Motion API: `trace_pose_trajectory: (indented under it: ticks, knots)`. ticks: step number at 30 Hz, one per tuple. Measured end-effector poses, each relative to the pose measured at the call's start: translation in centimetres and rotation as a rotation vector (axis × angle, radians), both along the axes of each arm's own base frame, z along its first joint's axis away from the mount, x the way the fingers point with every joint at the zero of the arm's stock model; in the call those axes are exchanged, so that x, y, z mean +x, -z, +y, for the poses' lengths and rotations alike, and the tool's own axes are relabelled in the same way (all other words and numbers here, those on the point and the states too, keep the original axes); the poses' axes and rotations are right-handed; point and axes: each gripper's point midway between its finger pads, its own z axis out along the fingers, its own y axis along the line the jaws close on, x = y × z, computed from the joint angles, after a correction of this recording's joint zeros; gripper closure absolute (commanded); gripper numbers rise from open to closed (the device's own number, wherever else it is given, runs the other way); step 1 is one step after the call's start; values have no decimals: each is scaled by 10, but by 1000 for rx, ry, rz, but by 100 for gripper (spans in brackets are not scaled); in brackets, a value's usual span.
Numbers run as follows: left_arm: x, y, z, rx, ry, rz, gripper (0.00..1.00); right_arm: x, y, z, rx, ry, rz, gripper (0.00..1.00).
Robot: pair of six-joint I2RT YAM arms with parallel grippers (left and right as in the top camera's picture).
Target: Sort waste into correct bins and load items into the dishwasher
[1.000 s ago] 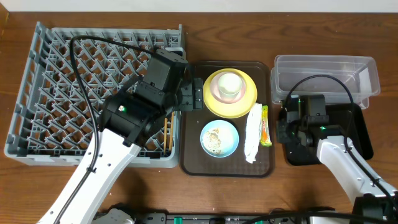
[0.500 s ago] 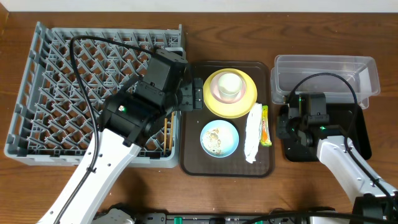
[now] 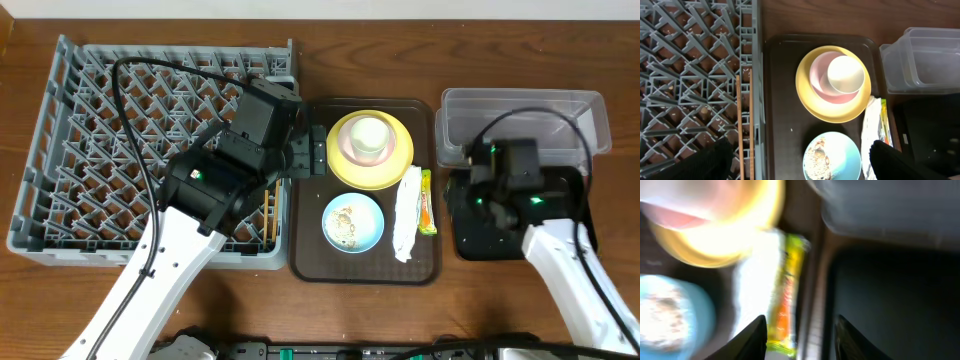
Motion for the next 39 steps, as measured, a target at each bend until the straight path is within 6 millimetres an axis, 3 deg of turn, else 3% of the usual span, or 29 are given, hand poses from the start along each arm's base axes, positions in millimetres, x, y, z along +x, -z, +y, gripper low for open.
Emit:
trace_pose_trajectory:
  ticks: [3,5,7,11,16,26,27,30,39]
  knots:
    - [0,0,0,0,0,0,10,6,-44,32,37,-133,-110,61]
    - [0,0,0,0,0,0,10,-2,-51,62,49,-246,-130,62]
    - [0,0,0,0,0,0,9,-20,-47,96,57,-382,-118,62]
    - [0,0,0,0,0,0,9,-54,-35,147,43,-618,-92,62]
    - [0,0,0,0,0,1,9,-92,-10,186,-35,-824,-53,63]
    - [0,0,0,0,0,0,9,-105,48,206,-240,-924,0,68]
    - [0,0,0,0,0,1,9,-104,51,204,-251,-922,8,74]
    - [0,0,0,0,0,0,10,-102,54,202,-268,-914,7,80]
    - [0,0,0,0,0,0,10,-108,57,194,-293,-917,46,81]
